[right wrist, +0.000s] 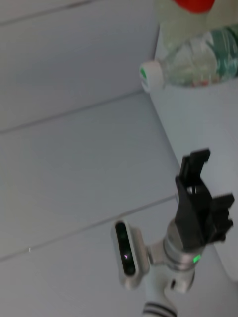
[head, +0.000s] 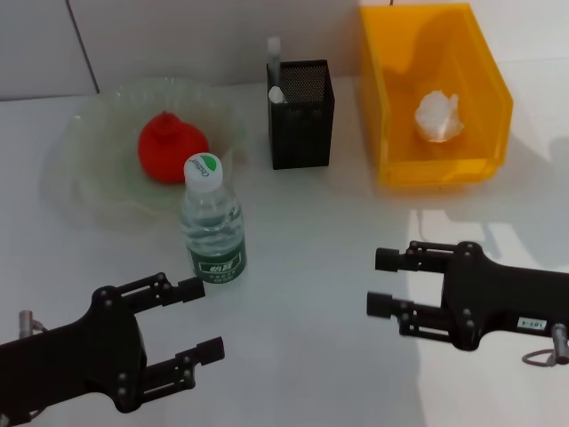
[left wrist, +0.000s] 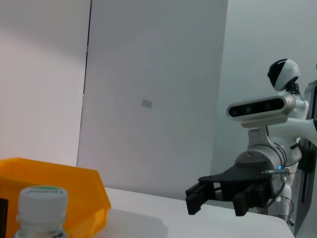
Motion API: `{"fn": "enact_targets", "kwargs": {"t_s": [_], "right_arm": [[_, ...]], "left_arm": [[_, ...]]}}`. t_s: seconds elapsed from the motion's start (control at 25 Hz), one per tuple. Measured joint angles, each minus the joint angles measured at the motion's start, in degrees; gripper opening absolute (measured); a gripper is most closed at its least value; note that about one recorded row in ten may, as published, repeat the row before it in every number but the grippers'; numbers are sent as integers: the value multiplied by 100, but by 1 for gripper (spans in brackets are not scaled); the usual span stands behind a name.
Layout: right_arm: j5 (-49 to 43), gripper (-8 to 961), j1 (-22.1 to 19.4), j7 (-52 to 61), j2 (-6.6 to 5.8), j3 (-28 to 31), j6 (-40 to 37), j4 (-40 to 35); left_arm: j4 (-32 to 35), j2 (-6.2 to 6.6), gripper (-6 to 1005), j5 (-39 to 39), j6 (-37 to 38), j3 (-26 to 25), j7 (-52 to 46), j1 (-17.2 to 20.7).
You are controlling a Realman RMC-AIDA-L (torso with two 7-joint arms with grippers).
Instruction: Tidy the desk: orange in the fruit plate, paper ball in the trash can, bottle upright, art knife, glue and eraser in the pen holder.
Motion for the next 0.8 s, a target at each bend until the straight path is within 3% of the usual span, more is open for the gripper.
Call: {"fn": "enact_targets", "kwargs": {"t_s": [0.16, 0.52, 0.68, 0.8], "right_arm": [[-479, 582, 265, -131, 100, 593, -479, 264], [-869, 776, 446, -322, 65, 935, -750, 354], [-878, 776, 463, -450, 50, 963, -856, 374], [-882, 776, 494, -521, 49, 995, -854, 423]], "left_arm": [[10, -3, 677, 87, -27, 1, -215, -1], [7, -1, 698, 145, -148, 47, -550, -94], [11, -38, 825, 292, -235, 12, -649, -142], [21, -57, 826, 319, -257, 6, -681, -155]]}}
